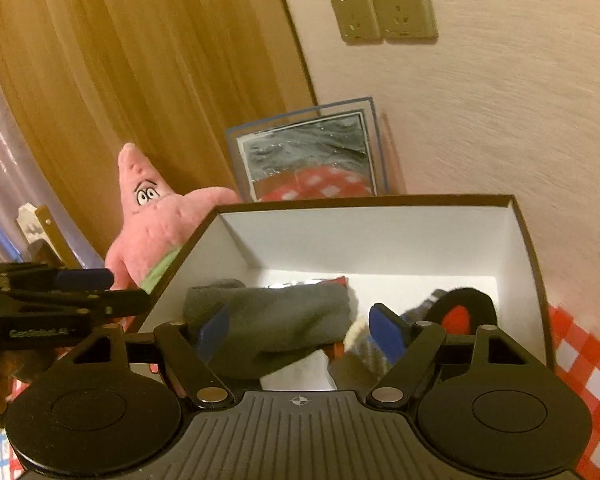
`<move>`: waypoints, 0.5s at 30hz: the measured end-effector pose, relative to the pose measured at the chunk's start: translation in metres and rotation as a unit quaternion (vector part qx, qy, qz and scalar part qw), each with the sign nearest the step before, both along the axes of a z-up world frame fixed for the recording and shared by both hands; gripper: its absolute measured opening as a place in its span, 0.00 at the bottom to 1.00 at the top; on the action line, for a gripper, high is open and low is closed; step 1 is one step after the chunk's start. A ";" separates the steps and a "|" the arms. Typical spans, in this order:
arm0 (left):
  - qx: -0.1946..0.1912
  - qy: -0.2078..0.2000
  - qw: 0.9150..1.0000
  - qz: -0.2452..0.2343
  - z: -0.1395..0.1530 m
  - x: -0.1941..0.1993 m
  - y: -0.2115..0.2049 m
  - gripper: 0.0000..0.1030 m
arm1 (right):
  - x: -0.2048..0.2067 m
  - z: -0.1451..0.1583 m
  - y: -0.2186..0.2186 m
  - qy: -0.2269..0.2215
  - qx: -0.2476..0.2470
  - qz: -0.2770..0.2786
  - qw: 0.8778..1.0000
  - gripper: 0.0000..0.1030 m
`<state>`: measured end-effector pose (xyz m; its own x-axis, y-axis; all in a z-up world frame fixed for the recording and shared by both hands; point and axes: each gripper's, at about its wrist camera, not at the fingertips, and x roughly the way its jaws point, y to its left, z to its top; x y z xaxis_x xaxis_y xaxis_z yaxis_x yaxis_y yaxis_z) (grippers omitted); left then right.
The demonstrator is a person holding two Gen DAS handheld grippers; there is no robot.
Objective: Organize soft objects
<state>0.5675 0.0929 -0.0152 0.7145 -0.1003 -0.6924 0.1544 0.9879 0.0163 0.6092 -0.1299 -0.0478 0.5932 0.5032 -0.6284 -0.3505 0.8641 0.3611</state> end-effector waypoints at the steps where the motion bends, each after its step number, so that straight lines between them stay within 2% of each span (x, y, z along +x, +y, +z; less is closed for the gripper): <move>1: -0.002 -0.001 1.000 0.000 0.001 -0.003 0.000 0.59 | -0.001 0.001 -0.003 0.005 0.002 -0.002 1.000 0.74; 8: -0.018 -0.006 1.000 0.004 0.013 -0.025 -0.009 0.68 | -0.029 0.012 -0.026 0.005 -0.016 -0.017 1.000 0.74; 15: -0.027 -0.023 0.999 0.002 0.029 -0.061 -0.029 0.79 | -0.074 0.035 -0.052 -0.018 -0.031 -0.038 0.999 0.74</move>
